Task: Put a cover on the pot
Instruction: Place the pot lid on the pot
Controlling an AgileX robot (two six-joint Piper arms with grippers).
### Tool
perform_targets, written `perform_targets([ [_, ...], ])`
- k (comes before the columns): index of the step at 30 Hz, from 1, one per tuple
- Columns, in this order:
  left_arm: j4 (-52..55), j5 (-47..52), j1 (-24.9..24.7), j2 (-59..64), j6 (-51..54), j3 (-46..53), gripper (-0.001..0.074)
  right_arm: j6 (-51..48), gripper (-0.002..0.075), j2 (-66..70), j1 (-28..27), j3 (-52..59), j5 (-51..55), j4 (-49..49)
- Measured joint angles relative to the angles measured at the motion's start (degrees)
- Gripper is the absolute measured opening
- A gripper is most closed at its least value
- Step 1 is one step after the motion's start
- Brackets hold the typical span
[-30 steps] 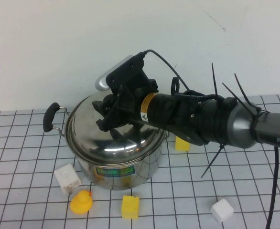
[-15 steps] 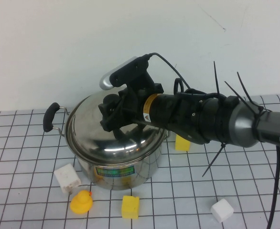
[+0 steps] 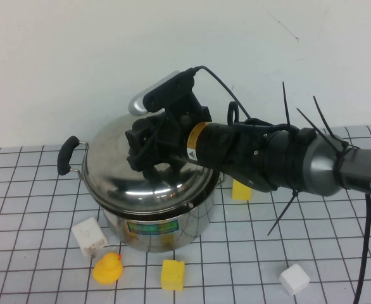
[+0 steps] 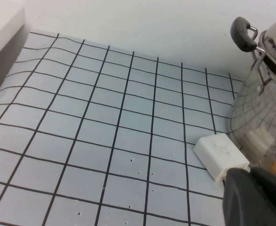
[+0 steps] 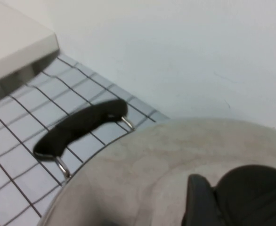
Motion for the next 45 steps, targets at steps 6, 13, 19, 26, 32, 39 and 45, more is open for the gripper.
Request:
perform_targets([
  [6,0.00,0.00,0.00,0.00,0.00,0.00,-0.0003,-0.13,0.0349,0.00,0.00,0.00,0.75,-0.12],
  [13,0.00,0.00,0.00,0.00,0.00,0.00,-0.0003,-1.74,0.0349,0.00,0.00,0.00,2.57,-0.22],
  [19,0.00,0.00,0.00,0.00,0.00,0.00,-0.0003,-1.85,0.0349,0.00,0.00,0.00,2.62,-0.22],
  [26,0.00,0.00,0.00,0.00,0.00,0.00,-0.0003,-1.85,0.0349,0.00,0.00,0.00,1.75,-0.22],
  [32,0.00,0.00,0.00,0.00,0.00,0.00,-0.0003,-1.95,0.0349,0.13,0.00,0.00,1.24,-0.22],
  [39,0.00,0.00,0.00,0.00,0.00,0.00,-0.0003,-1.95,0.0360,0.55,0.00,0.00,0.88,-0.22],
  [45,0.00,0.00,0.00,0.00,0.12,0.00,-0.0003,-2.94,0.0410,0.55,0.00,0.00,0.18,-0.22],
])
